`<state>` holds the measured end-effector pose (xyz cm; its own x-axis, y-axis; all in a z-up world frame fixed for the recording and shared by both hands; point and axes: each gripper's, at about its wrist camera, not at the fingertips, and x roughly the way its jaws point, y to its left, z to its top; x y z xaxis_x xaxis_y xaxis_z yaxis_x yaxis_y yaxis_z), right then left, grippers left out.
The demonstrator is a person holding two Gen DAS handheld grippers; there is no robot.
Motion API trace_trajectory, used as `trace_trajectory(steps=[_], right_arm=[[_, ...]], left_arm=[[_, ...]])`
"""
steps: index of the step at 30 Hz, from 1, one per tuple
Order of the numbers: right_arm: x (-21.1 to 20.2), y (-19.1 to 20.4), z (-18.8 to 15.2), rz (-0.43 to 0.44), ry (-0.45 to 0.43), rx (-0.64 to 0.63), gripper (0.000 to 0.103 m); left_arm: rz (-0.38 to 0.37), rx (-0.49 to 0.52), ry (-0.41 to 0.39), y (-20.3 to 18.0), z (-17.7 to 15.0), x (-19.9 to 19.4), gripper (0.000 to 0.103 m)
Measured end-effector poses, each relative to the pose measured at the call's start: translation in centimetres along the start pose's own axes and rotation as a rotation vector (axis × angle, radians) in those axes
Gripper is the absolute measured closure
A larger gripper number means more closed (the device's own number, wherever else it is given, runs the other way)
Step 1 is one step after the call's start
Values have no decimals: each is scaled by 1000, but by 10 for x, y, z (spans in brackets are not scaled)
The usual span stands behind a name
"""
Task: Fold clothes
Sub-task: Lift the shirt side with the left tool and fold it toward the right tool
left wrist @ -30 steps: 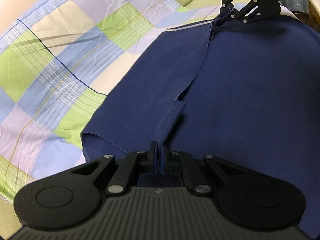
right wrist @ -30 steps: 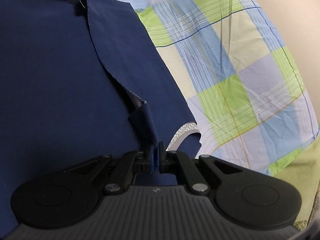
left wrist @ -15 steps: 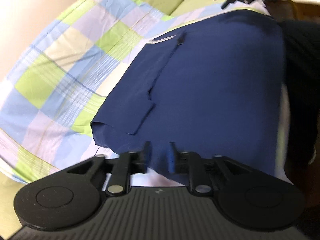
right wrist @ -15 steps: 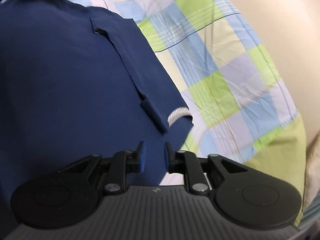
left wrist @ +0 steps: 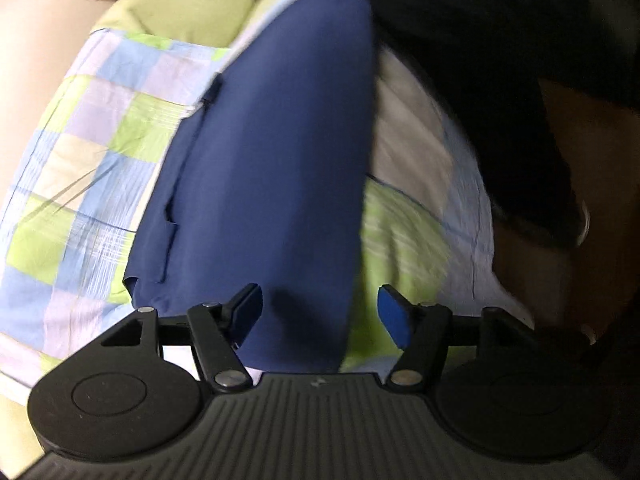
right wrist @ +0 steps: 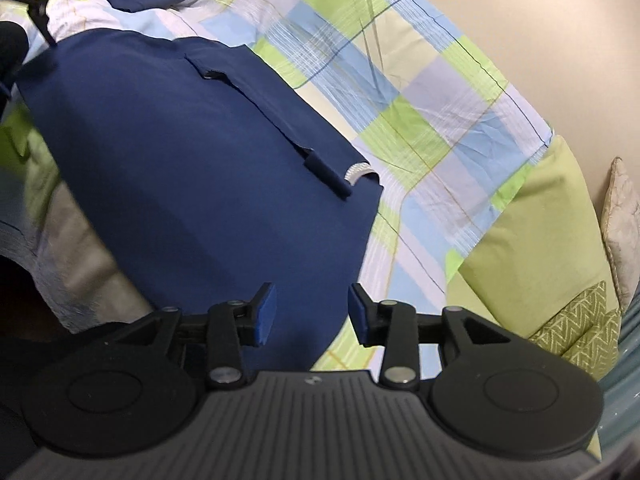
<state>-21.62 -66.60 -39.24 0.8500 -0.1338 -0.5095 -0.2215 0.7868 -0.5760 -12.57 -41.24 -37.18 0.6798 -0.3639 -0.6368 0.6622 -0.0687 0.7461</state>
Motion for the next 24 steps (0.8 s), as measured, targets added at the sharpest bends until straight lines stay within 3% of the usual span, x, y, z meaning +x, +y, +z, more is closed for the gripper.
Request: trace_trajectory(steps=[5,6,7,8,9,10,11,17,24], right_arm=[[2,-4,8,2,-25,18,67],[2,-5,9,-3,-30,19,67],[0,-6,10,-5,-34,22,66],[0,-6,10,-6,-36,24,65],[1,-7,10,-7,-37,26,65],[-1,-7,10,-8,-36,22,64],[-2,-7,9,-7,-36,17,64],[-4,6,4,44,-52,-8,59],[-13,45,8,165,-124,-88,40]], left_arm=[[169,224,124,-35,-3,36,35],[178,228,127,-41,-9,35,35],[212,231,129,-42,-12,36,44],[216,181,106,-35,-14,33,64],[219,130,82,-28,-16,29,73],[188,9,42,-8,-15,18,86],[179,-41,23,2,-16,12,92],[66,-357,-146,78,-21,-27,95],[15,-569,-206,143,-21,-44,95]])
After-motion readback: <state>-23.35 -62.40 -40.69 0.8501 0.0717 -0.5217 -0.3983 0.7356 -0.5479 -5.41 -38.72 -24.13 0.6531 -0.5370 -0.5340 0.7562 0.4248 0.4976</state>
